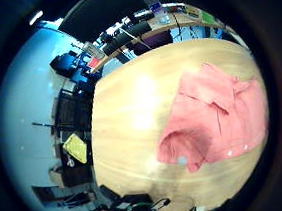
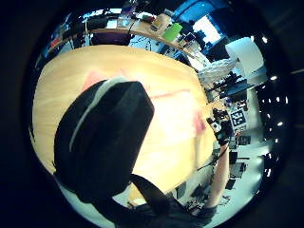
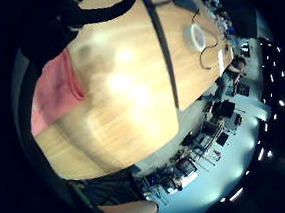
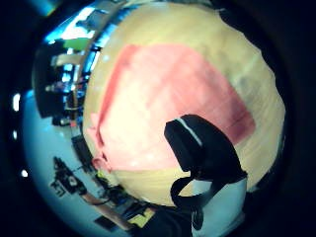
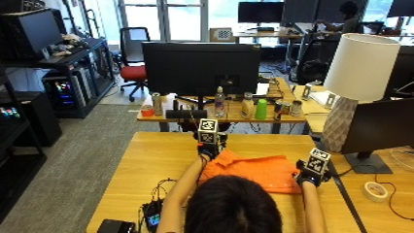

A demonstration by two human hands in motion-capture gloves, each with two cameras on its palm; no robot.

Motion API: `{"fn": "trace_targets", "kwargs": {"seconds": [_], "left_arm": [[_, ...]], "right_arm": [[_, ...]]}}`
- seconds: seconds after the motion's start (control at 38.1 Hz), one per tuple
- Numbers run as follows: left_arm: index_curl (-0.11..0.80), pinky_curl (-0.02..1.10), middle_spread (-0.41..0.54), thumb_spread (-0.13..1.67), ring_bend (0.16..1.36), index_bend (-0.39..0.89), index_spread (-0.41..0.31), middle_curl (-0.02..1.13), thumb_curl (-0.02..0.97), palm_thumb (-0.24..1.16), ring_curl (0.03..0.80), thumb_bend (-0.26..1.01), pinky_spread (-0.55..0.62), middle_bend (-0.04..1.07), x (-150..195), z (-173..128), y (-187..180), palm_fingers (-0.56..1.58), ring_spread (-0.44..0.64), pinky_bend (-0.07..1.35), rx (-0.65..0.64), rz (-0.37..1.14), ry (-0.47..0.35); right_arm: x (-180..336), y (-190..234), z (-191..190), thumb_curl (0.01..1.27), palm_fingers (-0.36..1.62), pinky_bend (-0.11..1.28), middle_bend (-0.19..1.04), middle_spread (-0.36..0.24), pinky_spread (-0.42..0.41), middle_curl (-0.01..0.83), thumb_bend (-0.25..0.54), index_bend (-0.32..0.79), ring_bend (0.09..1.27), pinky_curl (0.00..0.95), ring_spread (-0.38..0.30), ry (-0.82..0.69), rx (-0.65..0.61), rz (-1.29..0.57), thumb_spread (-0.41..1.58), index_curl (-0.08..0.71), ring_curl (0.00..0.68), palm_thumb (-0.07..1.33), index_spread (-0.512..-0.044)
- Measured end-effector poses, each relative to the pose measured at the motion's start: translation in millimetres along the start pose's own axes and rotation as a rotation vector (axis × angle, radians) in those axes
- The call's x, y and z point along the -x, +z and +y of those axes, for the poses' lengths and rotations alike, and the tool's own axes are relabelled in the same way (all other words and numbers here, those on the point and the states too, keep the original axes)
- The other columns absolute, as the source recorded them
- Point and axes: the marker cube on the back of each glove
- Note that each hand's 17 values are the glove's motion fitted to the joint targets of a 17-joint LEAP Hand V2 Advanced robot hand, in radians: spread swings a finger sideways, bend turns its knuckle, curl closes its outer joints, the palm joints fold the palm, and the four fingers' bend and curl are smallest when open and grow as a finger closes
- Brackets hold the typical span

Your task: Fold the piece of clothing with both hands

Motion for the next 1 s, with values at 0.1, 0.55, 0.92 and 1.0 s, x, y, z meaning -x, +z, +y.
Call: {"fn": "trace_targets", "kwargs": {"seconds": [0.1,0.55,0.92,1.0], "left_arm": [[0.327,0.38,0.221,1.23,0.61,0.15,-0.027,0.26,0.235,0.04,0.37,-0.02,0.46,0.17,8.1,4.9,-10.3,0.01,0.35,0.48,0.029,0.003,0.001],[0.311,0.36,0.224,1.17,0.63,0.15,-0.027,0.27,0.225,0.02,0.341,-0.02,0.46,0.17,29.3,32.3,-25.0,0.01,0.39,0.47,0.242,-0.038,-0.02],[0.303,0.36,0.219,1.15,0.64,0.15,-0.033,0.27,0.221,0.01,0.323,-0.02,0.47,0.18,30.2,33.0,-17.7,0.0,0.4,0.48,0.27,-0.059,-0.029],[0.302,0.35,0.218,1.15,0.64,0.15,-0.033,0.27,0.221,0.01,0.32,-0.02,0.47,0.18,29.6,35.7,-19.2,0.0,0.4,0.48,0.301,-0.059,-0.024]], "right_arm": [[-6.8,29.8,13.4,0.21,0.48,0.62,0.17,-0.048,0.091,0.393,-0.045,0.09,0.46,0.394,-0.043,0.078,0.13,0.02,1.2,0.214,0.407,0.6,-0.329],[11.8,66.0,32.8,0.29,1.15,0.66,0.3,-0.098,-0.197,0.436,0.109,0.11,0.62,0.392,-0.174,-0.055,0.051,-0.101,1.12,0.205,0.432,0.89,-0.282],[17.2,55.0,21.4,0.33,1.27,0.64,0.34,-0.135,-0.276,0.468,0.116,0.15,0.68,0.422,-0.229,-0.088,-0.082,-0.138,1.0,0.274,0.474,1.07,-0.267],[12.0,53.7,18.1,0.33,1.3,0.65,0.33,-0.133,-0.282,0.47,0.106,0.17,0.68,0.427,-0.231,-0.059,-0.068,-0.085,0.97,0.293,0.473,1.09,-0.259]]}}
